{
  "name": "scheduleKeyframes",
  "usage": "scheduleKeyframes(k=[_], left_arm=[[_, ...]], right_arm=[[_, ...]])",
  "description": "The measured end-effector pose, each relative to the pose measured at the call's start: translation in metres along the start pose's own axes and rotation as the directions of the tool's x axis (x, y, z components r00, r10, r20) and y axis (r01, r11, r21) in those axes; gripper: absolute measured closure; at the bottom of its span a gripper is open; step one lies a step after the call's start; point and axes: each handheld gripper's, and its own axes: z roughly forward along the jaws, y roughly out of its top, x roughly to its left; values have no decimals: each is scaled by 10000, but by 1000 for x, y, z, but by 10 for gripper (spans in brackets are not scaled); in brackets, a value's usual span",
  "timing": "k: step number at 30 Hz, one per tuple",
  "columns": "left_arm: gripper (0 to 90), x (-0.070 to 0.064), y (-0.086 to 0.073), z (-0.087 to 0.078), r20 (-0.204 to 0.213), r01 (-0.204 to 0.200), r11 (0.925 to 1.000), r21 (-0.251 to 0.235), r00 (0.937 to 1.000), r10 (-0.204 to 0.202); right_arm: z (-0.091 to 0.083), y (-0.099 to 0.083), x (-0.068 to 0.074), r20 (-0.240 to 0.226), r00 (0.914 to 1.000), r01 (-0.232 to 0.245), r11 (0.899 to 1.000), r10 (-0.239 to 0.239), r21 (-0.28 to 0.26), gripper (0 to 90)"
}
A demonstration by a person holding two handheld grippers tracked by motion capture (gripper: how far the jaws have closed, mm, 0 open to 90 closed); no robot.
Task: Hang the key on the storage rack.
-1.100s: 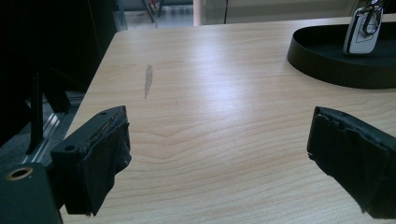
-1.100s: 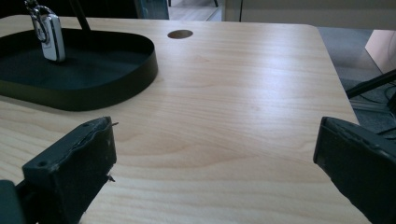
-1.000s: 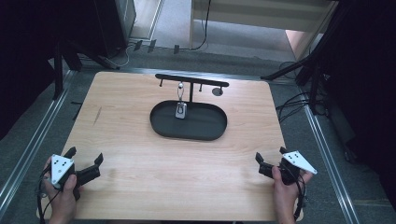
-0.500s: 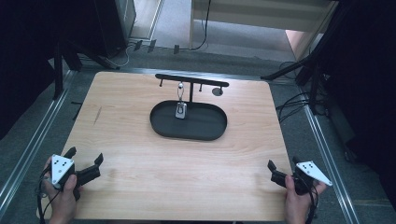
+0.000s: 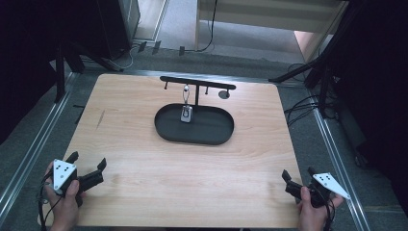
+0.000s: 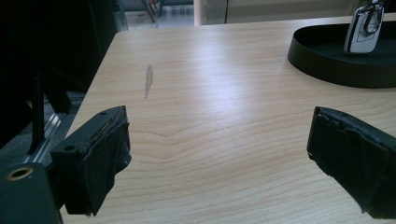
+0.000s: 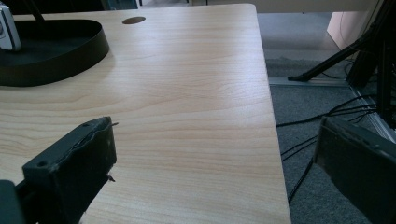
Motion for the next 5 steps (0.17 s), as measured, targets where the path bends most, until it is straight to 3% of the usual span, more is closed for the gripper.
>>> scheduleKeyframes(k=[5], left_arm=[[63,0,0,0,-1,-6,10000,23,10000,6]], right_arm=[[-1,0,-1,65,10000,-72,9999,72,-110,0]])
